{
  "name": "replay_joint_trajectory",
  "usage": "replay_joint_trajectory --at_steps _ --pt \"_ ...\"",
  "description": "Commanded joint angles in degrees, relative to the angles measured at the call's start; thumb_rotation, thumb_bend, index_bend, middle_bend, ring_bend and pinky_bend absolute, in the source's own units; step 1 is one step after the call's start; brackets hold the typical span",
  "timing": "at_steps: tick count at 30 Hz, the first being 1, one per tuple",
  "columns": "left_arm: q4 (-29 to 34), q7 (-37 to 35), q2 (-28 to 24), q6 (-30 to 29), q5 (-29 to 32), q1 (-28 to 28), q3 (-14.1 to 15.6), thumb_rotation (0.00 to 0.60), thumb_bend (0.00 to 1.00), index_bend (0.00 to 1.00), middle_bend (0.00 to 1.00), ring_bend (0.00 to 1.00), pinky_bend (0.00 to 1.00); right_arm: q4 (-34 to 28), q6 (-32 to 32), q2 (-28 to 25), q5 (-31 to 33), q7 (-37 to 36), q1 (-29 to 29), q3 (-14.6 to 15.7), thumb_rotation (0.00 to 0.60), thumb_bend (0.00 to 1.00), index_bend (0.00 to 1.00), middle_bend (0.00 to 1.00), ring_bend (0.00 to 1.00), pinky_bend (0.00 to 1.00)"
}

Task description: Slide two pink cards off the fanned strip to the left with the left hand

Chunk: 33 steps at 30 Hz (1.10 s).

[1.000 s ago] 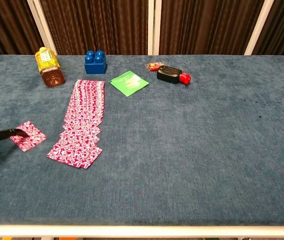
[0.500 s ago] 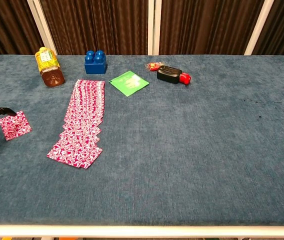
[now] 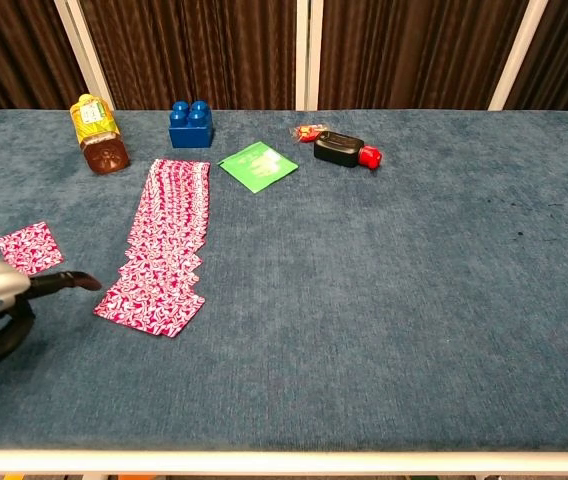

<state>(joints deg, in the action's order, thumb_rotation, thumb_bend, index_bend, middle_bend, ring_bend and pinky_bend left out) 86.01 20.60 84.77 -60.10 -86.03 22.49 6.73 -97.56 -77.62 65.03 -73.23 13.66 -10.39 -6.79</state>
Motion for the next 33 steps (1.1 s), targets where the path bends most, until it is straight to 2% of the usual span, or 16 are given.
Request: replay_joint_trajectory --at_steps 1,12,18,33 --pt "-0.1 0.6 1.1 0.1 -0.4 0.3 -0.1 0.6 0.72 0.11 0.79 0.88 0.83 0.5 0.4 0.1 0.3 -0.4 -0.1 0.0 0.6 0.2 0.0 0.0 0.0 0.0" --pt "-1.7 2.4 4.7 2.2 0.7 2.0 -1.7 0.6 0.72 0.11 0.79 0.88 0.83 2.2 1.6 0.7 1.0 -1.7 -0.4 -0.1 0.6 0.2 0.0 0.0 0.0 0.0" --pt "-4.4 2.3 5.4 4.0 2.8 1.8 -1.0 0.6 0.72 0.11 0.79 0.88 0.83 3.3 2.0 0.6 1.3 -3.1 -0.2 -0.2 0.6 0.21 0.0 0.0 0.0 0.0" --pt "-3.2 3.2 2.4 2.6 3.7 0.3 0.4 0.6 0.72 0.11 0.79 0.88 0.83 3.7 2.2 1.0 0.7 -3.6 -0.5 -0.2 0.6 0.21 0.0 0.0 0.0 0.0"
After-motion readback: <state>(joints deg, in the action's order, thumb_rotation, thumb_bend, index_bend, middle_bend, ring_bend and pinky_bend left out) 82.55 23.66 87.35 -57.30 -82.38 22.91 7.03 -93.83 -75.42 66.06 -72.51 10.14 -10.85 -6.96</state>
